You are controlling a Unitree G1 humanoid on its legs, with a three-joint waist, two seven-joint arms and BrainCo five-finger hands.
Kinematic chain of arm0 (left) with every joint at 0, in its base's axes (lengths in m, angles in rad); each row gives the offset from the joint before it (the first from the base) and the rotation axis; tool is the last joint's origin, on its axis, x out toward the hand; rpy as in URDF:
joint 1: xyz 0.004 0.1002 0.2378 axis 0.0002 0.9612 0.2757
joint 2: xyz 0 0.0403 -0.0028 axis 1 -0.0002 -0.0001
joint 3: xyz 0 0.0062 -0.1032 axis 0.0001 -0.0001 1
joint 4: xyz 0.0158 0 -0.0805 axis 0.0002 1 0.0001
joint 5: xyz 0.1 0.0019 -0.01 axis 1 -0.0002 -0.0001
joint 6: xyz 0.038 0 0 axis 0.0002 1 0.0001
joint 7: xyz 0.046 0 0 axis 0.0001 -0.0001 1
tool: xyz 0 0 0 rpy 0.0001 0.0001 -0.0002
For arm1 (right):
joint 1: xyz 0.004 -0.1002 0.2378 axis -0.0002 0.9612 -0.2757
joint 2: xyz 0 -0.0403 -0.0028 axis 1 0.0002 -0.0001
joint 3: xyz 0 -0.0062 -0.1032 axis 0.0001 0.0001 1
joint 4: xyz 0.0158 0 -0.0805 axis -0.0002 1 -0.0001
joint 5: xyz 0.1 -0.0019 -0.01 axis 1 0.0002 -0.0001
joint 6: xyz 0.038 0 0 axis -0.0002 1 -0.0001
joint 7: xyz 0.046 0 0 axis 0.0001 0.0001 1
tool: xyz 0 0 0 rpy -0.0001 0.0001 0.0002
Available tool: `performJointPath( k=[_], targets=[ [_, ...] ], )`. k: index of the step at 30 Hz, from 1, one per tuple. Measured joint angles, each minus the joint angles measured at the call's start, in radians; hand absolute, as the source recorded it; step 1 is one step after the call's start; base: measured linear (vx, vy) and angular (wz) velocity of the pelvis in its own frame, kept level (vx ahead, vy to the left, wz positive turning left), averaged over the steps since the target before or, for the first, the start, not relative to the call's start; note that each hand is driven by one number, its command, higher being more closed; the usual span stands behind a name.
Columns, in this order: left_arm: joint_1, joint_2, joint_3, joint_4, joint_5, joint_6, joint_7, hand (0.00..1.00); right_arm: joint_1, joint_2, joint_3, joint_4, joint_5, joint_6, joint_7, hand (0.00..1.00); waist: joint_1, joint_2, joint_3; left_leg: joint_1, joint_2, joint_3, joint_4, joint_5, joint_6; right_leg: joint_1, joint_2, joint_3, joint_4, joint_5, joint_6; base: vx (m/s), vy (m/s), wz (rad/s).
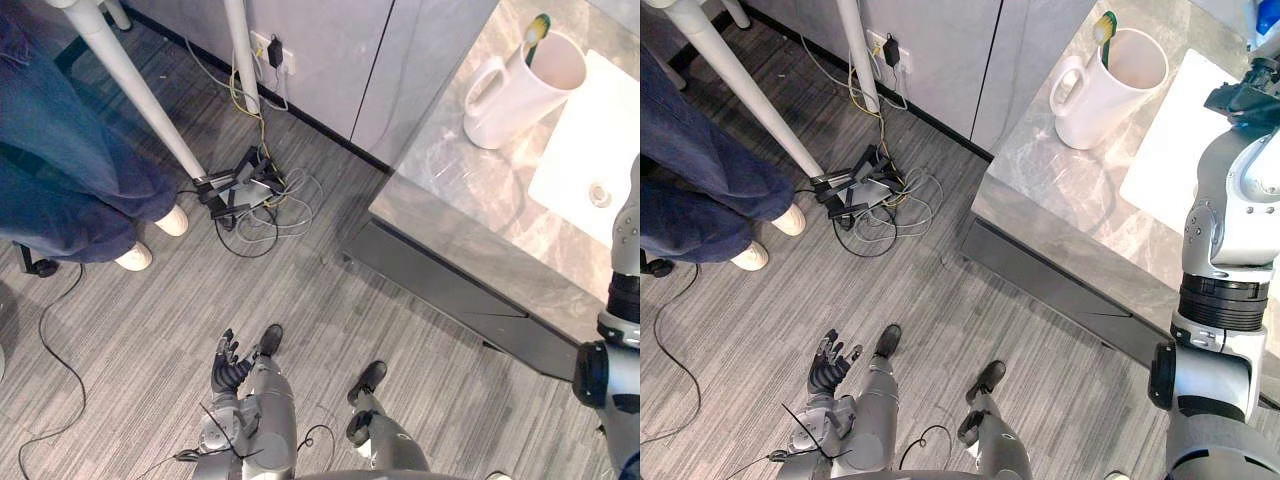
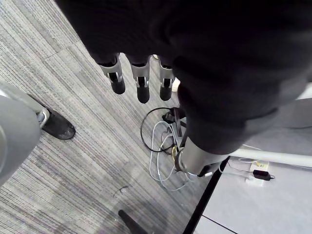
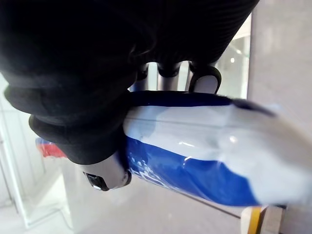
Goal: Organize washtable
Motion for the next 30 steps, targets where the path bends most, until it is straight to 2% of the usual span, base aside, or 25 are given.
performJointPath(
  k=[4, 8, 26, 30],
  targets=[
    [0.0, 0.014, -0.016, 0.0, -0.004, 0.0, 0.001, 0.0, 0.0, 0.0, 0.051, 0.052, -0.001, 0.008, -0.002, 1.0, 0.004, 0.0, 0.0, -0.015, -0.004, -0.011, 0.002, 0.001, 0.0, -0.006, 0.006, -0.004, 0.0, 0.0, 0.0, 0.0, 0.011, 0.04],
    [0.001, 0.03, -0.025, 0.001, -0.018, -0.001, 0.001, 0.0, 0.0, 0.0, 0.111, 0.123, -0.001, 0.047, 0.0, 1.0, 0.022, -0.001, -0.001, -0.04, -0.004, -0.022, 0.017, 0.001, 0.0, -0.019, 0.01, 0.0, 0.0, 0.001, 0.0, 0.02, 0.016, 0.04],
    [0.0, 0.03, -0.036, -0.002, -0.059, -0.004, 0.001, 0.0, -0.044, 0.0, 0.149, 0.169, -0.003, 0.053, 0.0, 1.0, 0.02, -0.003, 0.006, -0.07, 0.012, -0.023, 0.014, 0.007, -0.008, -0.053, 0.018, 0.008, 0.0, 0.012, 0.003, 0.0, 0.003, -0.01],
    [-0.003, 0.028, -0.036, -0.024, -0.078, -0.006, 0.001, 0.0, -0.07, -0.016, 0.143, 0.161, -0.006, 0.048, -0.001, 1.0, 0.019, -0.008, 0.048, -0.075, 0.025, -0.015, 0.013, 0.007, -0.008, -0.067, 0.02, 0.013, 0.001, 0.034, 0.032, 0.0, 0.037, -0.11]
  ],
)
